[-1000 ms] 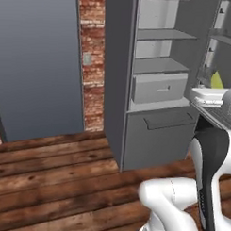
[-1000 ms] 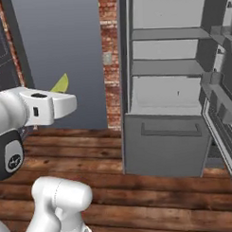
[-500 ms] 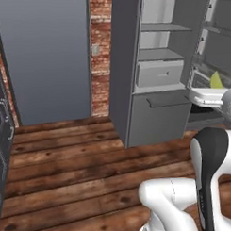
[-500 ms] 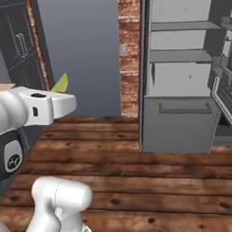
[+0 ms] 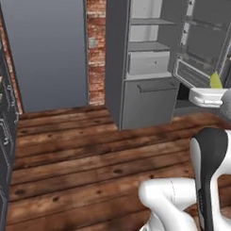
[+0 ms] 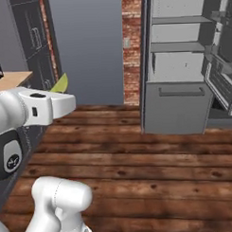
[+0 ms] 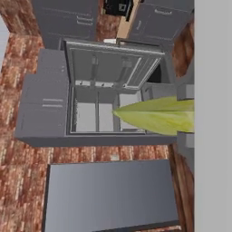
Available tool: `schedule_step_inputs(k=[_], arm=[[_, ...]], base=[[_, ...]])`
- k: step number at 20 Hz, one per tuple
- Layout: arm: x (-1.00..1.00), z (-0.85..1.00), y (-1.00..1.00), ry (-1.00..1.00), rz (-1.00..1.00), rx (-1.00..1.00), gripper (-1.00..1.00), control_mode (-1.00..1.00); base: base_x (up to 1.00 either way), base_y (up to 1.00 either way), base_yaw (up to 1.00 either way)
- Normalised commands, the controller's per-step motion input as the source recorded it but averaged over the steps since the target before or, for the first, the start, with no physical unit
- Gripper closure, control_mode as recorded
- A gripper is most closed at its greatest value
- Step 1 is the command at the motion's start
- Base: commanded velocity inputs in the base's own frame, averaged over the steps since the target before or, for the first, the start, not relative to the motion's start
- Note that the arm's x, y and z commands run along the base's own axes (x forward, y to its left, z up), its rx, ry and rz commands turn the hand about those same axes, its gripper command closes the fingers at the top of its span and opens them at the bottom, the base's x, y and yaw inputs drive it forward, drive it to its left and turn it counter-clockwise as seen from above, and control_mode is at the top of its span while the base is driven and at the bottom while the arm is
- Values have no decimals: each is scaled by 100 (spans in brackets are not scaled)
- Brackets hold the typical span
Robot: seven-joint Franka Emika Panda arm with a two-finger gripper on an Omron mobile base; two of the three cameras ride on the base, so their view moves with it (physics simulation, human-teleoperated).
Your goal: There is a bowl on the dining counter. Grab a lemon wedge from the fridge and place it in the bowl. Then get the liquor bottle and glass cup from the cabinet and place them next to the bowl.
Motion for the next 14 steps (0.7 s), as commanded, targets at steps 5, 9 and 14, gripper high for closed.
schedule_step_inputs(k=[5,9,14], arm=[[0,0,0,0,0,0,100,100],[0,0,0,0,0,0,100,100],[0,0,0,0,0,0,100,100]], base=[[-100,0,0],[-100,0,0],[-100,0,0]])
